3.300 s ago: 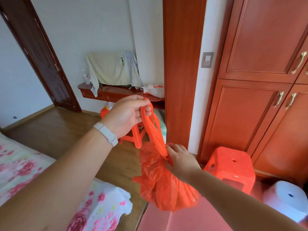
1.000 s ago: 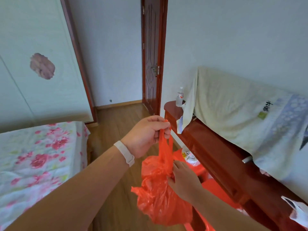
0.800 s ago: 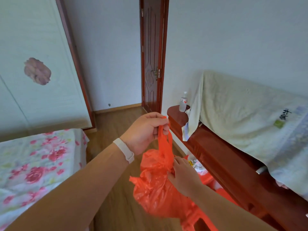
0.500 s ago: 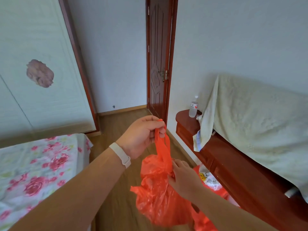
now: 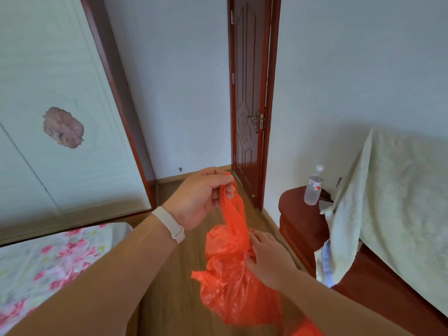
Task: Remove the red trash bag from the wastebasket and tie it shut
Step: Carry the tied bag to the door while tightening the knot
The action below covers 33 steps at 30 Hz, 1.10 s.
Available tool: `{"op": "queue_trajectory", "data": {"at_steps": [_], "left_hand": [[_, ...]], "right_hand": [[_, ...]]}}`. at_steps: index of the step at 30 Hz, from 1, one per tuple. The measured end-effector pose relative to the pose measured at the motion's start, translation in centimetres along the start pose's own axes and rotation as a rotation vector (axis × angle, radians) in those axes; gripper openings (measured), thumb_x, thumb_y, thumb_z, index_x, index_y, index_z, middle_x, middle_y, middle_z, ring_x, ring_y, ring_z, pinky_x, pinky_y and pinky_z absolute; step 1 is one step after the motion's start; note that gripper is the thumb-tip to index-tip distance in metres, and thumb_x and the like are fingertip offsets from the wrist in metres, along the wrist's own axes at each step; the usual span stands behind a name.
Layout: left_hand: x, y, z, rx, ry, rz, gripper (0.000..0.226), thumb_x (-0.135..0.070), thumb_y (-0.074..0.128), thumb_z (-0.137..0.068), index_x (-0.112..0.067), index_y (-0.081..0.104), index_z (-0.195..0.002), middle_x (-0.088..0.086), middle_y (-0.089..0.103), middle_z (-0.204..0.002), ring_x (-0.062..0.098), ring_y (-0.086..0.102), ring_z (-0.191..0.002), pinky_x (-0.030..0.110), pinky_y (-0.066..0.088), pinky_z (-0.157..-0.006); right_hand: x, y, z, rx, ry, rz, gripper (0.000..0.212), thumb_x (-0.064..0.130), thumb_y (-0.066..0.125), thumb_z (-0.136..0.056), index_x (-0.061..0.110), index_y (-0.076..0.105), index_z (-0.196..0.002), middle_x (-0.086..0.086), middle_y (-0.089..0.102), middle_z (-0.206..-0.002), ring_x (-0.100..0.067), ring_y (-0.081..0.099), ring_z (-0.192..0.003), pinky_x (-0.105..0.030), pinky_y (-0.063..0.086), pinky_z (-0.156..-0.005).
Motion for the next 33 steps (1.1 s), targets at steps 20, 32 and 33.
{"op": "queue_trajectory", "data": {"at_steps": [20,32,33], "left_hand": [[0.3,-15.1,-27.2,0.053,0.017,0.061,0.01,-0.007,0.056,-0.088,-0.009,0.059,-0.078,0.007,0.061,-0.067,0.017,0.058,-0.06,0.026,0.048,-0.062],[-2.4,-27.5,-43.4,0.158,-0.009,0.108,0.01,-0.006,0.055,-0.089,-0.008,0.058,-0.08,0.007,0.062,-0.066,0.018,0.059,-0.059,0.026,0.049,-0.061],[-2.4,-28.0,-44.5,0.17,-0.011,0.104,0.009,-0.005,0.055,-0.089,-0.008,0.058,-0.081,0.007,0.062,-0.066,0.018,0.059,-0.059,0.026,0.05,-0.06]], "right_hand": [[-3.7,6.7,-29.0,0.047,0.092,0.012,0.053,0.039,0.042,-0.092,0.025,0.033,-0.142,0.002,0.046,-0.14,-0.021,0.042,-0.127,-0.038,0.043,-0.103],[-3.6,7.6,-46.1,-0.018,0.218,0.083,0.054,0.04,0.048,-0.091,0.023,0.037,-0.141,-0.002,0.047,-0.14,-0.027,0.042,-0.128,-0.039,0.039,-0.103],[-3.9,7.7,-47.2,-0.018,0.224,0.082,0.054,0.04,0.048,-0.092,0.023,0.036,-0.142,-0.002,0.046,-0.142,-0.026,0.041,-0.129,-0.039,0.039,-0.103]]}}
Point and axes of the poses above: each hand's wrist, its own z-axis away from the middle knuckle, its own y-axis out of the palm, x = y × z, the point moved 10 cm from there along -z, towards the middle knuckle
